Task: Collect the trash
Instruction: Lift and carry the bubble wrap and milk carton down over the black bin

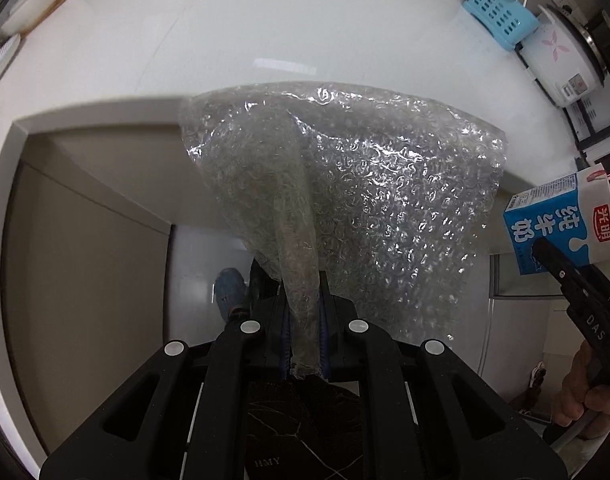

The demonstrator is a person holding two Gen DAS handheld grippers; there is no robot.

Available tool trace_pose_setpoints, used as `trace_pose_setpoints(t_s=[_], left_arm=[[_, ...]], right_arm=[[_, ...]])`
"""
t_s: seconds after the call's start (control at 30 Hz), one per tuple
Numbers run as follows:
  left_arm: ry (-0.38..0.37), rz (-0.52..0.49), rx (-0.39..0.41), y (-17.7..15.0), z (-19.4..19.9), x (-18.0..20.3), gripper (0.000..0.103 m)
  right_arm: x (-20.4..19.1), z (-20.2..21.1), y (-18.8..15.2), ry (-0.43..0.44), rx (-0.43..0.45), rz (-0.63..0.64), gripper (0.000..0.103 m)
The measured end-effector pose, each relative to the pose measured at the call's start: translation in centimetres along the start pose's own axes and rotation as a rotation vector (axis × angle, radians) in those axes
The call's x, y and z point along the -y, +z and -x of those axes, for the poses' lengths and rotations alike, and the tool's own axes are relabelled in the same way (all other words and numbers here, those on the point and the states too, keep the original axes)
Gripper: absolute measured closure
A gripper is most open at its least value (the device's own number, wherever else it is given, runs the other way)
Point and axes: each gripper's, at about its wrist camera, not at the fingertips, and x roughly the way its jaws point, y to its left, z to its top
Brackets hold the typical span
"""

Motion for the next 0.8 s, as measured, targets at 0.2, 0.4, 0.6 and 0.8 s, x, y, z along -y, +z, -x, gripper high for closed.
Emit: trace_pose_setpoints(t_s=[0.2,0.4,0.6,0.8], left_arm=[[0.011,0.009,-0.034,-2.1,-2.7,-0.3,0.093],[0.059,0.009,-0.054,-3.0,-5.9,-0.2,0.093],[0.093,0.013,-0.085,-2.6,-9.1,0.3,0.093],[0.122,-0.006,-0.111,-2.0,-11.9,1.8,0.093]], right_arm=[[-0.7,-2.6,-2.9,0.003,-0.060,0.013,0.057],[-0.9,-5.5,-4.8,0.006,-0.103,0.014,0.057],[-1.0,-7.6,-5.4,-0.020,-0.130,0.027,0.057],[-0.1,-8.7,-6.0,-0.034,-0.161,0.007,0.057]])
